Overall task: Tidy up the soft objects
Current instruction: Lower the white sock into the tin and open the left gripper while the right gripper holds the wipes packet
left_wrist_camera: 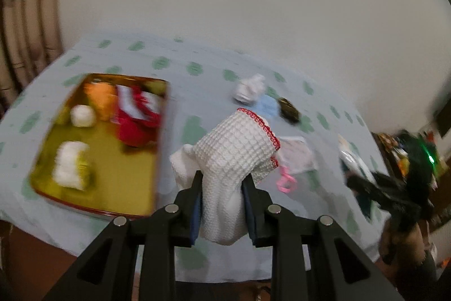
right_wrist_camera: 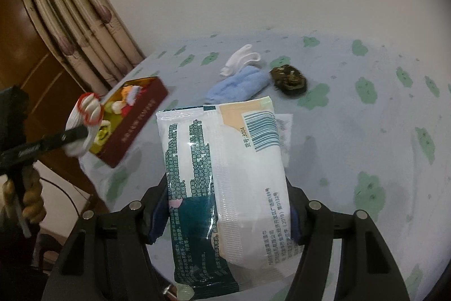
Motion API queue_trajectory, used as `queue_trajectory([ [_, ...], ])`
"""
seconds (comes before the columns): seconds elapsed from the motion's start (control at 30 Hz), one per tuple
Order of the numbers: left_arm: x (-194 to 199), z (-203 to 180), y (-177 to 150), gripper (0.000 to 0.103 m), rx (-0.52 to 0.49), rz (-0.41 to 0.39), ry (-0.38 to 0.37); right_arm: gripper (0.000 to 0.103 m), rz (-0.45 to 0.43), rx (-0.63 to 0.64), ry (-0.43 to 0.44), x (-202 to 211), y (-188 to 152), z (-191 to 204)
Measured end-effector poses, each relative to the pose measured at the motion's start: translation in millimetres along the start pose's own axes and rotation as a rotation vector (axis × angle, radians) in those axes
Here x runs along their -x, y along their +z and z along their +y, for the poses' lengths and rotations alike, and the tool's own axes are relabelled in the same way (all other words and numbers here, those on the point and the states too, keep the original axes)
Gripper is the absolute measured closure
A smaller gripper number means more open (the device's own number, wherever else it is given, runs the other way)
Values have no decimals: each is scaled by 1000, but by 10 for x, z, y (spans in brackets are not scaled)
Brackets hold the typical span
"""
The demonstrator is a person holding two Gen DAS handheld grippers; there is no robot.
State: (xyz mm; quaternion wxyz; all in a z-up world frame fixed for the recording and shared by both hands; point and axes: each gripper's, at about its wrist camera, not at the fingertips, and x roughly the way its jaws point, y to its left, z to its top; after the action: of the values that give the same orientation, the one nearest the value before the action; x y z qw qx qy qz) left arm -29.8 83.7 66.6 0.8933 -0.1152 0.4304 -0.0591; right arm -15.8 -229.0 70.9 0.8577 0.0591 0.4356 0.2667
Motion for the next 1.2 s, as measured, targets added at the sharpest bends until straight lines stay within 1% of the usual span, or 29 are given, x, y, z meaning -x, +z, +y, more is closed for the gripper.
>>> queue_trajectory([
  [0.17,2,387,78,77,12,-4,90,39,-13,7,22,23,-28,152],
  [0.23,-85,517,85,77,-1,12,134,39,-11,4,34,19,-38,189],
  [0.3,-189,635,87,77,-1,19,162,39,-13,5,35,13,-40,226],
  [0.37,-289,753,93,77,10,34,174,39,-12,3,47,4,-44,261],
  [0.5,-454,954,107,77,63,60,164,39,-11,9,47,8,-38,317],
  [0.6,-541,1000,112,75,82,71,151,39,-9,9,51,-3,-14,333],
  [0.63,-557,998,109,75,81,72,157,39,-9,9,54,-7,-5,336],
  [0.73,-633,986,113,68,68,101,179,39,-9,10,57,-14,13,371],
  [0.8,-672,995,110,67,74,121,190,39,-8,14,62,-15,22,400],
  [0.87,-686,996,99,64,69,128,199,39,-9,20,64,-17,31,423],
  [0.9,-685,987,95,64,63,128,209,39,-9,24,65,-18,35,436],
  [1.0,-625,934,90,64,20,91,247,39,-11,30,70,-21,53,478],
  [1.03,-603,900,94,60,-3,77,277,39,-9,31,75,-26,59,487],
  [1.07,-588,868,99,48,-28,67,292,39,-6,34,78,-35,67,507],
  [1.1,-577,846,100,44,-46,63,281,39,-5,38,78,-40,76,527],
  [1.17,-513,819,107,43,-57,40,236,39,-7,45,87,-45,85,572],
  [1.2,-490,811,114,42,-61,33,228,39,-8,48,90,-46,90,595],
])
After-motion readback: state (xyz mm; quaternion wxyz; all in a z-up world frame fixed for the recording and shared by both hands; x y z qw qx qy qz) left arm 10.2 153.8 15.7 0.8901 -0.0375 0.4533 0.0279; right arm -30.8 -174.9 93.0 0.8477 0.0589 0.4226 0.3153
